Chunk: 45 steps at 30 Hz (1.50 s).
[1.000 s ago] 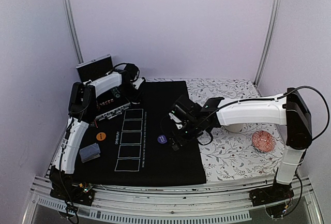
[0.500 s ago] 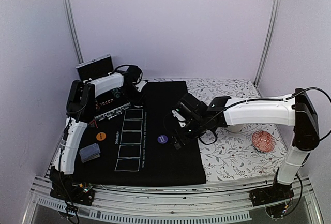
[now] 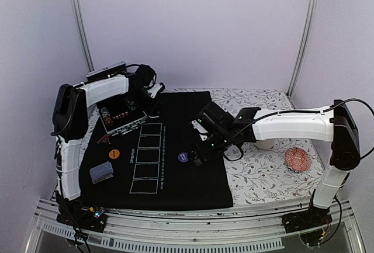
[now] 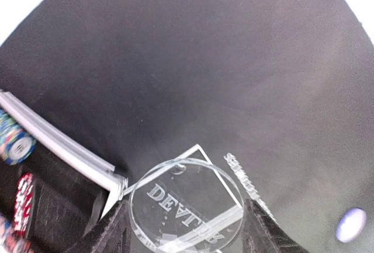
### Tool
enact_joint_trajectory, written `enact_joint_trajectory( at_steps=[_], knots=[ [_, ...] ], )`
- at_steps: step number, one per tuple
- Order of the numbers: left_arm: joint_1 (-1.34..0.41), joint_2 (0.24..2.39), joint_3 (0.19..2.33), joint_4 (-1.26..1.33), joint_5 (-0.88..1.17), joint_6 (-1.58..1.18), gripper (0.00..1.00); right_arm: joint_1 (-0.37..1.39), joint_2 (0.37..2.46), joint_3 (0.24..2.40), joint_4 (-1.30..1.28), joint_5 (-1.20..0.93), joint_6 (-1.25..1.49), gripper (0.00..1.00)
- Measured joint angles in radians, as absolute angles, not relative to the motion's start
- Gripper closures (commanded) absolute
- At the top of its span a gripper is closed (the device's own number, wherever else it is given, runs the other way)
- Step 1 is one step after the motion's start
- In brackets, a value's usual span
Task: Distribute texas hold em gaming equipment
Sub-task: Move the small blind button to the poker table mat.
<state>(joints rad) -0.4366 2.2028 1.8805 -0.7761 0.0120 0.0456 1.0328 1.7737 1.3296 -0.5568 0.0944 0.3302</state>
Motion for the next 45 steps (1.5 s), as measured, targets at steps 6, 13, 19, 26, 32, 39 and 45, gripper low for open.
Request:
enact_joint_trajectory(
  at_steps=[6, 13, 19, 26, 32, 39, 45],
  knots=[
    [-0.458, 1.981, 1.725, -0.762, 0.015, -0.023, 0.79, 1.033, 1.944, 1.489, -0.553, 0.094, 0.284, 0.10],
    [-0.489, 1.790, 1.621, -0.786, -0.015, -0.077, 0.78, 1.033, 2.102, 1.618, -0.569, 0.091, 0.245, 0.16],
    [-0.521, 1.739, 1.601, -0.822, -0.066, -0.087, 0.78, 1.033, 2.236, 1.747, -0.612, 0.091, 0.213, 0.23],
    [-0.527, 1.701, 1.575, -0.855, -0.093, -0.087, 0.78, 1.033, 2.292, 1.777, -0.650, 0.100, 0.201, 0.27],
    [-0.546, 1.671, 1.565, -0.871, -0.102, -0.087, 0.78, 1.031, 2.292, 1.777, -0.651, 0.107, 0.201, 0.37],
    [-0.607, 1.607, 1.527, -0.907, -0.102, -0.097, 0.78, 1.013, 2.292, 1.777, -0.649, 0.108, 0.201, 0.49],
    [-0.667, 1.524, 1.400, -0.920, -0.033, -0.114, 0.78, 0.990, 2.286, 1.755, -0.620, 0.113, 0.206, 0.52]
  ],
)
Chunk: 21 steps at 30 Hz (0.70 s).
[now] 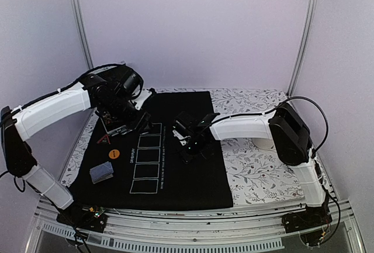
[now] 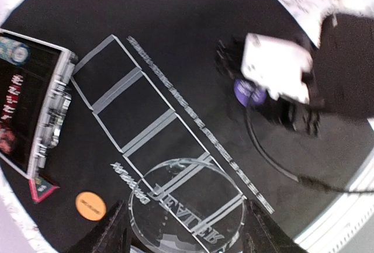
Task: Distribute texas hold em gaming equipment
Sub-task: Move the small blind button to the poker table mat.
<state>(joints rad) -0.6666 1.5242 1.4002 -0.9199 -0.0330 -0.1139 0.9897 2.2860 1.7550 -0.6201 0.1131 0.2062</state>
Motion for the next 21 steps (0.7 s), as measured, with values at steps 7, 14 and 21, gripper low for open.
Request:
enact_joint_trajectory(
  at_steps=[7, 14, 21],
  knots=[
    [-0.781, 1.523, 1.245, -0.892, 0.072, -0.129, 0.78, 0.935, 2.242, 1.674, -0.558, 0.112, 0.213, 0.55],
    [-0.933, 1.695, 1.211, -0.794, 0.083, -0.117, 0.78, 0.865, 2.170, 1.554, -0.512, 0.110, 0.233, 0.55],
    [-0.955, 1.852, 1.216, -0.704, 0.078, -0.097, 0.69, 0.821, 2.095, 1.438, -0.479, 0.097, 0.251, 0.56]
  ],
)
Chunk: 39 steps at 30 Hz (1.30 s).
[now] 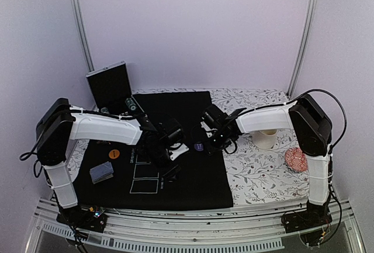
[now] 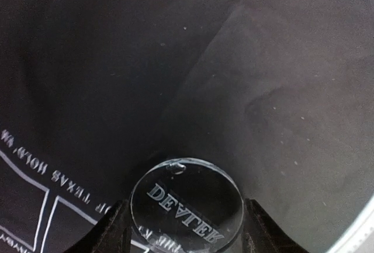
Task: Distribute texas hold em gaming equipment
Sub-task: Move the small blind button to the poker table mat, then place the dealer button on the poker table mat, then move the small blind button to the poker table mat.
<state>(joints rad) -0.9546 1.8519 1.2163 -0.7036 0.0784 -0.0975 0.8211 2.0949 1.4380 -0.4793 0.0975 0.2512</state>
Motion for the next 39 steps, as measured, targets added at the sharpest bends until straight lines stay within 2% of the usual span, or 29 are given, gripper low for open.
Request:
enact_joint_trajectory(
  at_steps=[1, 6, 13, 14, 15, 21, 26, 31, 35, 39],
  knots=[
    [-0.958, 1.869, 1.217, -0.694, 0.078, -0.096, 0.65, 0.817, 2.089, 1.429, -0.477, 0.096, 0.252, 0.56],
    [-0.975, 1.894, 1.227, -0.677, 0.073, -0.082, 0.36, 0.812, 2.080, 1.414, -0.466, 0.095, 0.252, 0.56],
    [-0.975, 1.891, 1.235, -0.670, 0.110, -0.051, 0.19, 0.811, 2.036, 1.391, -0.469, 0.090, 0.251, 0.53],
    [-0.973, 1.891, 1.245, -0.670, 0.116, -0.044, 0.12, 0.811, 2.021, 1.386, -0.471, 0.091, 0.252, 0.52],
    [-0.968, 1.891, 1.259, -0.670, 0.123, -0.041, 0.10, 0.810, 2.000, 1.378, -0.470, 0.091, 0.253, 0.51],
    [-0.920, 1.917, 1.428, -0.626, 0.167, 0.000, 0.10, 0.790, 1.816, 1.311, -0.476, 0.104, 0.281, 0.41],
    [-0.887, 2.097, 1.629, -0.583, 0.145, 0.044, 0.12, 0.771, 1.689, 1.256, -0.494, 0.146, 0.305, 0.36],
    [-0.872, 2.281, 1.771, -0.611, 0.102, 0.074, 0.15, 0.756, 1.602, 1.164, -0.521, 0.178, 0.331, 0.35],
    [-0.862, 2.353, 1.860, -0.641, 0.064, 0.078, 0.18, 0.749, 1.556, 1.112, -0.540, 0.188, 0.348, 0.34],
    [-0.842, 2.387, 1.913, -0.660, 0.056, 0.075, 0.25, 0.746, 1.518, 1.082, -0.548, 0.190, 0.360, 0.34]
  ],
)
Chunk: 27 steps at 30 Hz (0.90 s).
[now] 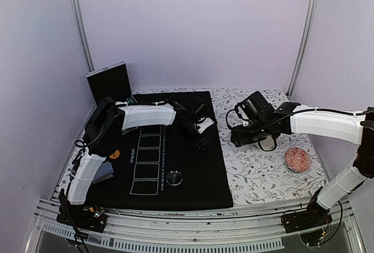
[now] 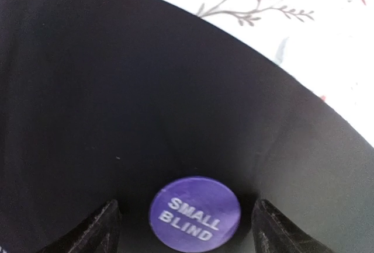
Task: Distribute texas hold em gaming equipment
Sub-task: Move the small blind button to the poker table mat.
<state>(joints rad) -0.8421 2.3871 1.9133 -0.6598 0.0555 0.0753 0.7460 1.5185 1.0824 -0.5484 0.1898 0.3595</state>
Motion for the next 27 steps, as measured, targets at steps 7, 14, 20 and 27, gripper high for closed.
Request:
enact_joint_trajectory(
  at_steps=[7, 14, 20, 27],
  knots=[
    [-0.832, 2.405, 1.943, -0.680, 0.050, 0.075, 0.38, 0.746, 1.501, 1.058, -0.554, 0.189, 0.371, 0.34],
    [-0.832, 2.405, 1.939, -0.679, 0.041, 0.077, 0.50, 0.746, 1.501, 1.054, -0.553, 0.189, 0.374, 0.34],
    [-0.831, 2.393, 1.916, -0.669, 0.034, 0.075, 0.55, 0.746, 1.501, 1.054, -0.553, 0.189, 0.374, 0.34],
    [-0.806, 2.320, 1.796, -0.635, 0.025, 0.036, 0.59, 0.746, 1.493, 1.044, -0.553, 0.189, 0.374, 0.34]
  ],
)
